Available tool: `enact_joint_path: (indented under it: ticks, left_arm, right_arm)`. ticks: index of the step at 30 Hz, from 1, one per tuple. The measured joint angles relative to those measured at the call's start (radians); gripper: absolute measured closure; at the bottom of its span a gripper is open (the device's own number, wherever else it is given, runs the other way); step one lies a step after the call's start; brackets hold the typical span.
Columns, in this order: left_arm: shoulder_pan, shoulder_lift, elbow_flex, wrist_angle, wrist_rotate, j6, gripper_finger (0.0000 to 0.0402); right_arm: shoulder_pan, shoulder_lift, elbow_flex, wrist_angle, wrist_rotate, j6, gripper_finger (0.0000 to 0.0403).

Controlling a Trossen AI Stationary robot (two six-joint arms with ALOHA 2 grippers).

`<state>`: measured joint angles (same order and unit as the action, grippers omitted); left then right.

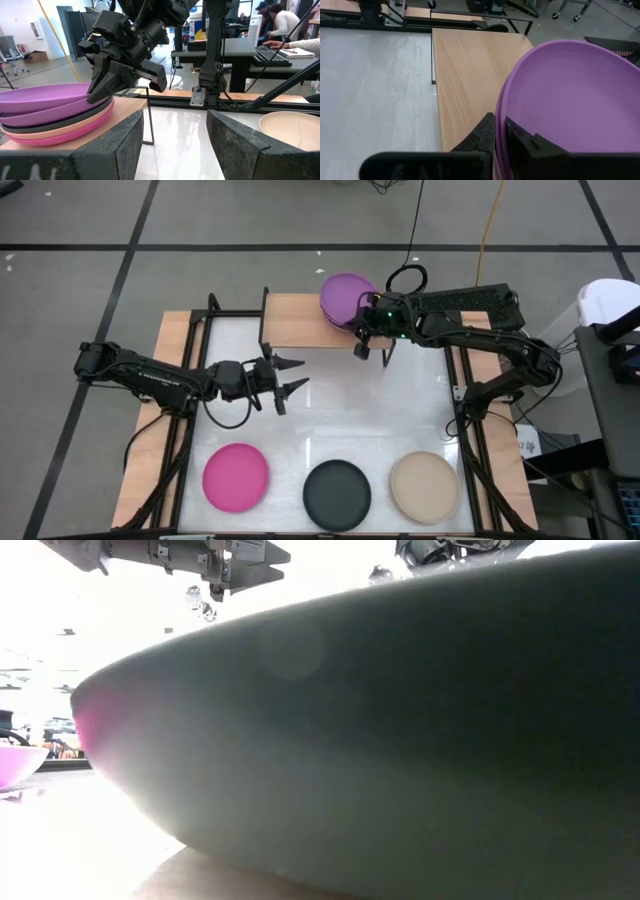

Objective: Place and stack plates onto a shelf
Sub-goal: Adjust the stacked plates on the shelf

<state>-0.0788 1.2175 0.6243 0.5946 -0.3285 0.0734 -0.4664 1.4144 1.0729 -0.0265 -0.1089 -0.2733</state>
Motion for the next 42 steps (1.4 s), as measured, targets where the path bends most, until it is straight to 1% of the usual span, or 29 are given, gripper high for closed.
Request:
enact_joint_path:
  ticks: [7,9,12,18,25,36,39,42]
  left_arm:
    - [0.000,0.000,0.000,0.000,0.000,0.000,0.0179]
    - [0.000,0.000,0.000,0.000,0.000,0.000,0.0179]
    - [0.000,0.000,0.000,0.000,0.000,0.000,0.0179]
    - [0.000,0.000,0.000,0.000,0.000,-0.001,0.0179]
    - [0.000,0.000,0.000,0.000,0.001,0.000,0.0179]
    - [0.000,0.000,0.000,0.000,0.001,0.000,0.0179]
    - [0.000,0.000,0.000,0.000,0.001,0.000,0.0179]
    - [0.000,0.000,0.000,0.000,0.001,-0.001,0.0179]
  right_arm:
    - [0.000,0.000,0.000,0.000,-0.002,0.008,0.0385]
    - [-0.001,0.000,0.000,-0.003,-0.026,0.008,0.0384]
    - [0.000,0.000,0.000,-0.002,-0.050,0.025,0.0376]
    - [0.000,0.000,0.000,-0.007,-0.050,0.039,0.0352]
    - [-0.002,0.000,0.000,-0.007,-0.052,0.027,0.0346]
    - [-0.005,-0.012,0.000,-0.007,-0.048,0.029,0.0298]
    - [-0.005,-0.010,0.000,-0.011,-0.033,0.039,0.0298]
    - [-0.005,-0.010,0.000,-0.017,-0.025,0.035,0.0307]
